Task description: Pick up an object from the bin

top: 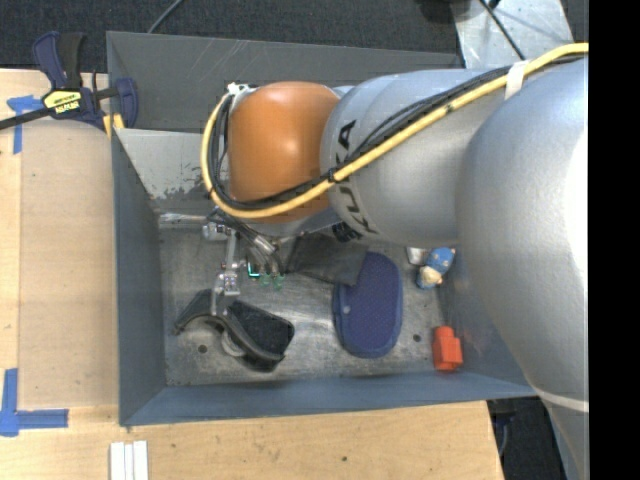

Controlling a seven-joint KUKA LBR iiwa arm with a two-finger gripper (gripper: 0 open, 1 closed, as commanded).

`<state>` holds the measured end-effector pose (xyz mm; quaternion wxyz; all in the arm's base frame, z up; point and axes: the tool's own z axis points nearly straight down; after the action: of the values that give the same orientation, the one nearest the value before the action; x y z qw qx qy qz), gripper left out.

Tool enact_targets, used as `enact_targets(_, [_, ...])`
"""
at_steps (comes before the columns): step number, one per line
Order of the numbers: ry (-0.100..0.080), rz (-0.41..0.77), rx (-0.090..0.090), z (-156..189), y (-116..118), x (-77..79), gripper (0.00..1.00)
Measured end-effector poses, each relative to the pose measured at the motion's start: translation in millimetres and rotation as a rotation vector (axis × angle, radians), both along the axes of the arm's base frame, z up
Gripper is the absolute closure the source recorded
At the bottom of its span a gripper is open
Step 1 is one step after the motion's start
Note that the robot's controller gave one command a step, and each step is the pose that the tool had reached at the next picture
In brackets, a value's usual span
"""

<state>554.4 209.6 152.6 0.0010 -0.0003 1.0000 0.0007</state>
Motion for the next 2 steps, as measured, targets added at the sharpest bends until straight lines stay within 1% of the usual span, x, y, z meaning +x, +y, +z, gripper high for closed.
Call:
enact_targets(1, [-0.021, 0.206, 0.012, -51.1, -10.4, -16.4, 0.0])
enact_targets(2, [-0.006, 0.206, 0.011, -55.4, -11.2, -20.3, 1.0])
